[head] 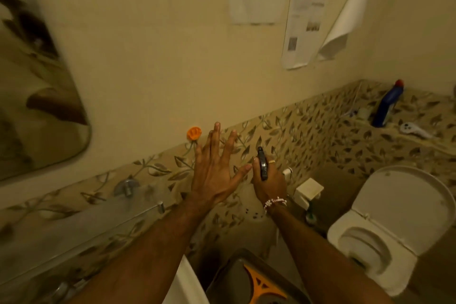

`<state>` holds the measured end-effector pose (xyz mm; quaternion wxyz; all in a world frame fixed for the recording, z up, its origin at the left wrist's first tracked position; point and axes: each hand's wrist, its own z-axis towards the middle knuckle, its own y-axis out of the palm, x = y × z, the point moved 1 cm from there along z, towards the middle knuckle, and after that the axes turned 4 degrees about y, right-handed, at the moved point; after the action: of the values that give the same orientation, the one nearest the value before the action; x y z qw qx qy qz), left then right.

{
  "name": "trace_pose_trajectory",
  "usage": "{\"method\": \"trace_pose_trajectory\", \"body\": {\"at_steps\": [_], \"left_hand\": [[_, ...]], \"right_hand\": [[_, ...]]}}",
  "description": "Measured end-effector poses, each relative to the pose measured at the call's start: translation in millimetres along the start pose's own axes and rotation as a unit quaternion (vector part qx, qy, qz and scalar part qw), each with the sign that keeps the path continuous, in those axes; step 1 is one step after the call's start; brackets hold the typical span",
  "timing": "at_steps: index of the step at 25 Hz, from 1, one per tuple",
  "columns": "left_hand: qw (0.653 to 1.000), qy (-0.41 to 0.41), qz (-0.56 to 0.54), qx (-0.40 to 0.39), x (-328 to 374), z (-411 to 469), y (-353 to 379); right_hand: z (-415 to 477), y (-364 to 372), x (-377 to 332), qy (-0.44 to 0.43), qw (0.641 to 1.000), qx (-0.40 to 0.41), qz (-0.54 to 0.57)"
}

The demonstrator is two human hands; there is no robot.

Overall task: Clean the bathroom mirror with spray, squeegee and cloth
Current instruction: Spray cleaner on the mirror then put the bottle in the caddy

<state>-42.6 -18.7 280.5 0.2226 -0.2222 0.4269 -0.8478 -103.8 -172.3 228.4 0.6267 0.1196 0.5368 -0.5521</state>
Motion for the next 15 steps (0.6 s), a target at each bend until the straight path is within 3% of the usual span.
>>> {"method": "trace_pose_trajectory", "body": {"at_steps": [8,15], "left_hand": [[0.994,-0.001,0.053,0.101,-41.7,-24.1,-146.1],[0.978,-0.029,0.125,0.163,-97.8,-83.2,-245.4]], "right_hand": [[-13.4,-29.7,-178.0,-0.13,0.985,0.079,0.087],[-58.0,-5.4,-307.3,-0.155,0.957,-0.008,0.244]]}}
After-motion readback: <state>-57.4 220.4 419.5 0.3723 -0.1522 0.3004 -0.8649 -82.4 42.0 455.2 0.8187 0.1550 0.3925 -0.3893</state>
